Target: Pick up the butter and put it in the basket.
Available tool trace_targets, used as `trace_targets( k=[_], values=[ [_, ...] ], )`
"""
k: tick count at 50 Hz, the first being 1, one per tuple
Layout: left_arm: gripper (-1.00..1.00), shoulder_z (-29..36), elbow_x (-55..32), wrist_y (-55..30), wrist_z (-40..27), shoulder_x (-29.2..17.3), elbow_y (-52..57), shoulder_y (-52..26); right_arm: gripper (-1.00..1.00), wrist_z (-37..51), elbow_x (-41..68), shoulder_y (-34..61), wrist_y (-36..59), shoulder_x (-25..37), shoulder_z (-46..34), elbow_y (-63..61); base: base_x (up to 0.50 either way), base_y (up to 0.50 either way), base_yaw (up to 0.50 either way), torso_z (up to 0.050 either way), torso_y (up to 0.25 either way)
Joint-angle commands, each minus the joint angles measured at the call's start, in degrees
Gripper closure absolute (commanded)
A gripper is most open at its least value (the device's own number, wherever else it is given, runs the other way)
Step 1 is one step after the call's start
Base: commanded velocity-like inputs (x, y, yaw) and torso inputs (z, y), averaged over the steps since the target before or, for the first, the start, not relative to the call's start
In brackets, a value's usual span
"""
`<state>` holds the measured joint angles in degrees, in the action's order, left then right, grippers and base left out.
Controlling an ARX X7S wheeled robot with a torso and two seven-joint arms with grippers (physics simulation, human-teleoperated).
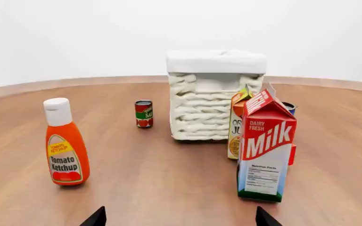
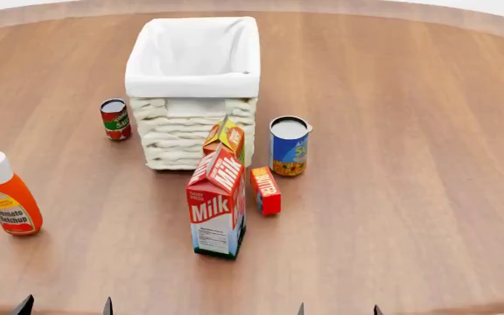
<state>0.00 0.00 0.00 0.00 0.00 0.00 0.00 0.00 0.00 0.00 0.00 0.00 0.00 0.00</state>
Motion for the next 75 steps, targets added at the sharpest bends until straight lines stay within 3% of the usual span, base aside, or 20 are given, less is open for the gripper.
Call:
trace_targets(
  k=[1,3,7,9,11,15,16,17,18,19,37,57,59,75],
  values=[
    [-1.0,0.76,-0.67,0.2,-0.75,-0.67,-0.08,0.1,-1.0,2.21,1.86,0.06,-0.18,1.86,-2.22,0.17,0.0,0.0,0.0,0.0,0.0],
    [-1.0,1.27,-0.16,2.58,-1.87,-1.46,-0.55,0.81,-1.0,2.85,2.14,-0.46,-2.57,1.74,-2.74,2.07,0.0,0.0,0.0,0.0,0.0],
    [-1.0,4.14,-3.11,1.91,3.55,-3.91,2.8,2.87,-1.0,4.07,2.43,0.43,-2.67,2.09,-3.42,3.18,0.0,0.0,0.0,0.0,0.0],
    [-1.0,1.69,-8.46,-12.12,1.71,-2.43,4.74,-0.68,-1.0,4.92,2.35,1.32,-3.01,2.44,-3.29,4.06,0.0,0.0,0.0,0.0,0.0],
    [-1.0,0.09,-11.47,-14.83,0.95,-1.75,2.6,-2.81,-1.0,5.15,2.75,1.92,-3.47,2.68,-3.35,5.27,0.0,0.0,0.0,0.0,0.0],
    [-1.0,2.64,-5.84,0.91,0.52,-2.98,-11.53,-5.93,-1.0,5.39,3.25,3.77,-4.28,3.27,-3.51,7.91,0.0,0.0,0.0,0.0,0.0],
    [-1.0,0.2,-7.11,-3.34,-1.47,-3.68,-12.19,-7.94,-1.0,4.84,3.38,4.24,-4.42,3.58,-3.85,9.88,0.0,0.0,0.5,0.0,0.0],
    [-1.0,2.04,-5.58,-7.05,-1.67,-4.31,-6.24,-7.44,-1.0,4.83,3.24,4.56,-3.11,4.01,-4.02,8.91,0.0,0.0,0.5,0.0,0.0],
    [-1.0,1.64,-6.91,-7.49,-2.31,-2.71,-7.52,-12.24,-1.0,5.7,2.24,9.85,-1.91,4.13,-4.06,13.46,0.0,0.0,0.5,0.0,0.0],
    [-1.0,1.37,-6.8,-9.23,-3.63,-2.64,-6.2,-12.38,-1.0,5.73,1.28,10.14,-0.88,4.07,-5.17,12.84,0.0,0.0,0.5,0.0,0.0],
    [-1.0,3.4,-8.27,-9.25,-5.27,-3.99,-6.15,-12.57,-1.0,6.82,2.45,10.06,-0.62,5.3,-6.4,12.12,0.0,0.0,0.5,0.0,0.0],
    [-1.0,4.5,-9.89,-8.44,-6.33,-4.71,-12.45,-14.88,-1.0,8.06,3.87,10.17,-0.38,6.1,-7.41,12.51,0.0,0.0,0.5,0.0,0.0],
    [-1.0,4.01,-10.06,-3.11,-5.84,-4.32,-15.65,-15.41,-1.0,8.21,4.01,10.19,-0.35,6.17,-7.47,12.53,0.0,0.0,0.5,0.0,0.0],
    [-1.0,6.2,-9.69,2.89,-4.37,-4.98,-26.65,-18.52,-1.0,7.96,5.71,12.78,-2.66,6.08,-7.89,21.88,0.0,0.01,0.19,0.0,0.0]
  ],
)
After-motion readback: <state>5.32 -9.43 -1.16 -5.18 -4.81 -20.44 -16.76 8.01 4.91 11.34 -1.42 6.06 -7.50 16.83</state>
